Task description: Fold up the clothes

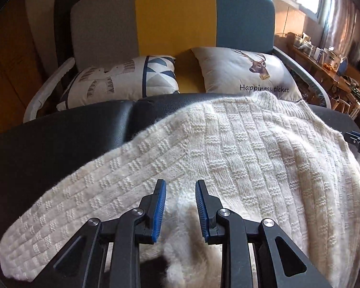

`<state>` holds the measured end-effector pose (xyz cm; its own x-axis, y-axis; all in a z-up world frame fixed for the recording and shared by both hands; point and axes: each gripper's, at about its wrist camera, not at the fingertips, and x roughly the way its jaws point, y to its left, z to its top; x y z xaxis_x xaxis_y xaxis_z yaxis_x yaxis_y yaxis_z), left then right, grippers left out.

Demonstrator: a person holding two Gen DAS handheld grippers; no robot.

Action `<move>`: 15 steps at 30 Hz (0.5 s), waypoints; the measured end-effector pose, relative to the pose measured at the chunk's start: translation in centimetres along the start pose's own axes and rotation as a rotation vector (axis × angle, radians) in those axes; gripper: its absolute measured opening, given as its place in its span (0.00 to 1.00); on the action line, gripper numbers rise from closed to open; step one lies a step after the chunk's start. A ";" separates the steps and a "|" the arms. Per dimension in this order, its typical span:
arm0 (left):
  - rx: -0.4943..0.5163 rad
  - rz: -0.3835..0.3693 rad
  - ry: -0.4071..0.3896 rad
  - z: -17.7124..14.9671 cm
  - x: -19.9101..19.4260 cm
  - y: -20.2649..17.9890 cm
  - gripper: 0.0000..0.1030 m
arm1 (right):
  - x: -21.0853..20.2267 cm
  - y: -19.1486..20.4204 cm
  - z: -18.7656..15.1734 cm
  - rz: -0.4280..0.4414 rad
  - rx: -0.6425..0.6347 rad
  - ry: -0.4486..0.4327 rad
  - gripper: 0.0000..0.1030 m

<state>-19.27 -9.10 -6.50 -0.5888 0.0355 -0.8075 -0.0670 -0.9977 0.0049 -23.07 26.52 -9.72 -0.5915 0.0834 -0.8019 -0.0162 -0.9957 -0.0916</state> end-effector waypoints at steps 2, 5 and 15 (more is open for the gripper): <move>-0.002 0.019 -0.033 0.2 -1.0 0.7 0.25 | -0.8 1.8 0.4 0.092 0.006 -0.013 0.28; -0.008 0.047 -0.066 0.2 -2.5 2.2 0.26 | -0.7 4.7 1.0 0.191 -0.005 -0.003 0.28; -0.168 0.260 0.034 -6.2 -1.0 14.9 0.29 | 4.8 7.9 -0.7 0.170 0.070 0.165 0.28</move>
<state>-14.73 -24.38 -9.28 -0.5410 -0.2212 -0.8114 0.2183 -0.9686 0.1185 -25.50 19.10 -14.69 -0.4514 -0.0853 -0.8882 0.0128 -0.9959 0.0891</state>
